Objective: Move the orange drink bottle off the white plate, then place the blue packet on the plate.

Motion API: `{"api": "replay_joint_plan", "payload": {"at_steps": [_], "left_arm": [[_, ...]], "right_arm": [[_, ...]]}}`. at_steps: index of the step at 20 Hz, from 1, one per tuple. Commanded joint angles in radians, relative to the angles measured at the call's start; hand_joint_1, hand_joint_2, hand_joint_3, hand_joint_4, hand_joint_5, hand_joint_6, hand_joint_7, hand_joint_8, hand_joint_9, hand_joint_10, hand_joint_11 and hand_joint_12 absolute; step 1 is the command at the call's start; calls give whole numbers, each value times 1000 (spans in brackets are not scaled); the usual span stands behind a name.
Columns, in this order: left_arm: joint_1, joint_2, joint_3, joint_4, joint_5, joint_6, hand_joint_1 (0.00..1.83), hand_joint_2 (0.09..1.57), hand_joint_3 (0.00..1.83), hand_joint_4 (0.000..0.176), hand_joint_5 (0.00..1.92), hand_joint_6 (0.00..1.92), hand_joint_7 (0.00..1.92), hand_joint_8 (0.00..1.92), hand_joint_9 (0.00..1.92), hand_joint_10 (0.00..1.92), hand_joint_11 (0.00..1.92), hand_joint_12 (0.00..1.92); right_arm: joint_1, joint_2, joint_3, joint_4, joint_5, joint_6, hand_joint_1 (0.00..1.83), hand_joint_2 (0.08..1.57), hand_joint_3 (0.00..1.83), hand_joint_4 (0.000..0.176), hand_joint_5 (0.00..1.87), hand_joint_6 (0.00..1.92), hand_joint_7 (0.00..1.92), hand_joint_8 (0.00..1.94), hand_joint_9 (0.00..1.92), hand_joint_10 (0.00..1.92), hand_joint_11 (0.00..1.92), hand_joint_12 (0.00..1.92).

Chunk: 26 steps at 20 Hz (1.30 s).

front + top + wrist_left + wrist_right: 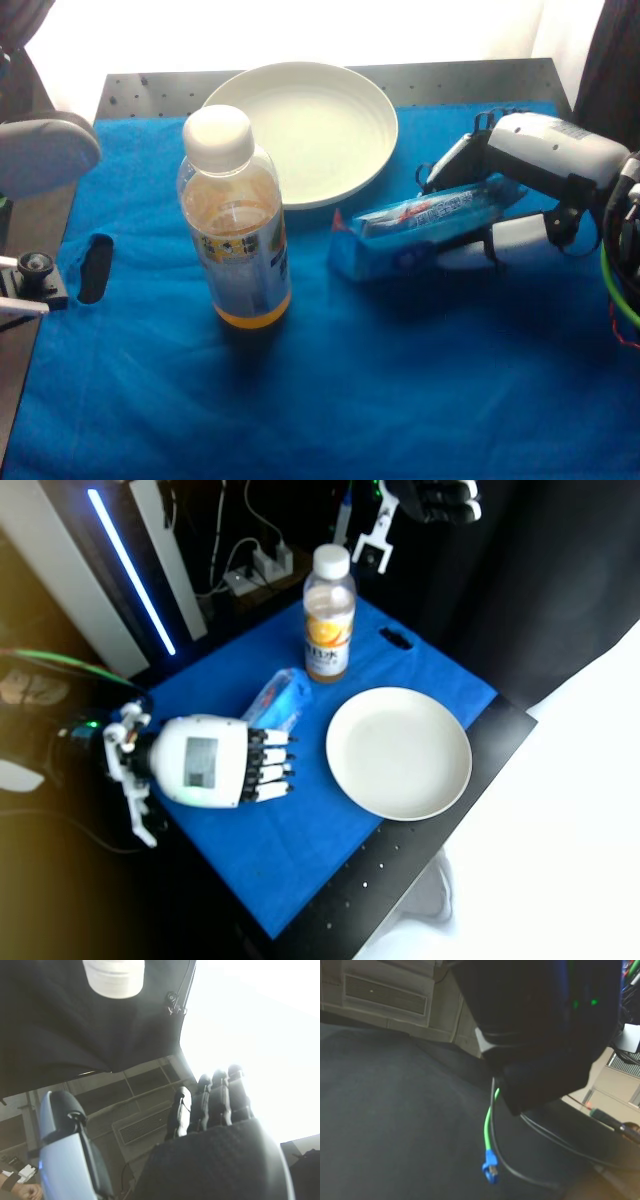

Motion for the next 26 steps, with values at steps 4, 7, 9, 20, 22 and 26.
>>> {"api": "replay_joint_plan", "payload": {"at_steps": [4, 7, 9, 20, 22, 26], "left_arm": [[-7, -6, 2, -18, -111, -4, 568, 784, 4, 170, 0, 0, 0, 0, 0, 0, 0, 0], [-5, -5, 1, -18, -111, -4, 571, 767, 0, 165, 0, 0, 0, 0, 0, 0, 0, 0], [-3, -4, 0, -20, -111, -4, 582, 755, 0, 159, 0, 0, 0, 0, 0, 0, 0, 0], [2, -10, -4, -24, -113, -4, 533, 755, 0, 134, 0, 0, 0, 0, 0, 0, 0, 0], [1, -13, -4, -23, -112, -4, 488, 769, 4, 137, 0, 0, 0, 0, 0, 0, 0, 0], [0, -19, -2, -18, -114, -5, 455, 740, 0, 172, 0, 0, 0, 0, 0, 0, 0, 0]], "right_arm": [[28, 8, -22, 0, 105, 4, 1304, 1015, 1, 0, 1294, 191, 1245, 755, 1206, 725, 974, 1342], [50, 34, -42, 2, 171, 4, 1288, 1060, 5, 0, 1301, 75, 1087, 1076, 1084, 1194, 925, 1654], [66, 45, -48, 4, 205, 4, 1288, 1058, 1, 0, 1325, 57, 1072, 1097, 981, 1323, 813, 1696], [230, 58, -5, 5, 235, -18, 1267, 1043, 0, 0, 1095, 727, 1216, 679, 1260, 540, 1059, 1135], [254, 34, 23, 6, 220, -18, 1277, 1026, 0, 0, 1165, 564, 1230, 694, 1341, 607, 1129, 1314], [279, -20, 92, 26, 208, -15, 1292, 1024, 0, 0, 1226, 366, 1220, 777, 1246, 800, 1112, 1412]]}}
